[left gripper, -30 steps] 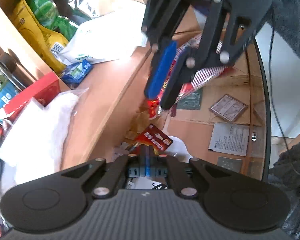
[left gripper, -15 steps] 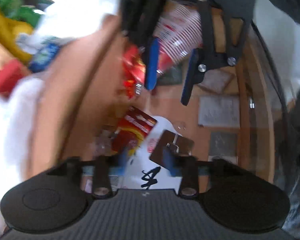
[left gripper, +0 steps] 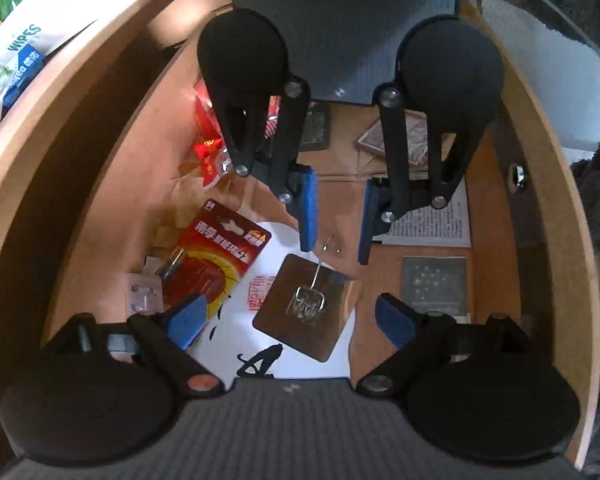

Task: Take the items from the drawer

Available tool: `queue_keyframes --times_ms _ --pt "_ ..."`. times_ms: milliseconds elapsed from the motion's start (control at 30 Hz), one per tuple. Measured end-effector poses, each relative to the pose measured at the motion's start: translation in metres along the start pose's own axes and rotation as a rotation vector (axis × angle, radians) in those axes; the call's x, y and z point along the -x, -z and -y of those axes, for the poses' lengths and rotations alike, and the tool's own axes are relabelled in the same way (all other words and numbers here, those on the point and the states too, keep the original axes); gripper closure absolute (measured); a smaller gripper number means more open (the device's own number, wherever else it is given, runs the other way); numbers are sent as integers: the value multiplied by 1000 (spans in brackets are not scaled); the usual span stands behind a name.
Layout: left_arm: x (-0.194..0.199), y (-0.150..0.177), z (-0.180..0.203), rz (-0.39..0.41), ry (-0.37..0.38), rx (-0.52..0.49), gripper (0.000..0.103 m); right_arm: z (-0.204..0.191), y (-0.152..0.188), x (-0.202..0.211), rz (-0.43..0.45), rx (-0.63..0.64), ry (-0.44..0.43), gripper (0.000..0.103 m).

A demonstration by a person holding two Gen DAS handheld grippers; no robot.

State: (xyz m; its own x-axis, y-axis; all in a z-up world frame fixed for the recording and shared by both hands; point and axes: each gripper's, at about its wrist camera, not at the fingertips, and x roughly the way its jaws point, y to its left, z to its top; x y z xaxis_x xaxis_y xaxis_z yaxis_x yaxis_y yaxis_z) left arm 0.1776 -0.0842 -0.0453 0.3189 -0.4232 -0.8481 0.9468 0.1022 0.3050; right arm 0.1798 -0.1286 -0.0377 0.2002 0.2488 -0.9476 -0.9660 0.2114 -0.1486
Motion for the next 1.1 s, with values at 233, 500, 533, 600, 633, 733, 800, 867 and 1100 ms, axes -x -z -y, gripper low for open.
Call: queue_keyframes --times_ms 233,500,533,600,633,733,800,867,1100 --pt "-4 2 2 4 15 30 9 1 2 -6 -9 -42 39 102" --pt "4 6 1 39 14 56 9 -28 9 44 107 136 120 102" --pt "6 6 1 47 16 55 9 -32 10 48 106 164 148 102" --pt "11 5 -2 65 35 61 7 -38 12 55 89 196 190 102" --pt "12 5 -3 75 45 65 6 -41 13 58 77 222 213 102" --pt "13 4 -6 95 43 59 6 -51 16 72 61 288 269 102" --pt "19 2 -6 120 40 59 6 -50 17 78 52 301 290 102" --pt "24 1 -7 143 40 68 5 -49 16 87 68 297 270 102" --pt "35 -1 -15 188 57 110 4 -47 5 101 131 295 186 102"
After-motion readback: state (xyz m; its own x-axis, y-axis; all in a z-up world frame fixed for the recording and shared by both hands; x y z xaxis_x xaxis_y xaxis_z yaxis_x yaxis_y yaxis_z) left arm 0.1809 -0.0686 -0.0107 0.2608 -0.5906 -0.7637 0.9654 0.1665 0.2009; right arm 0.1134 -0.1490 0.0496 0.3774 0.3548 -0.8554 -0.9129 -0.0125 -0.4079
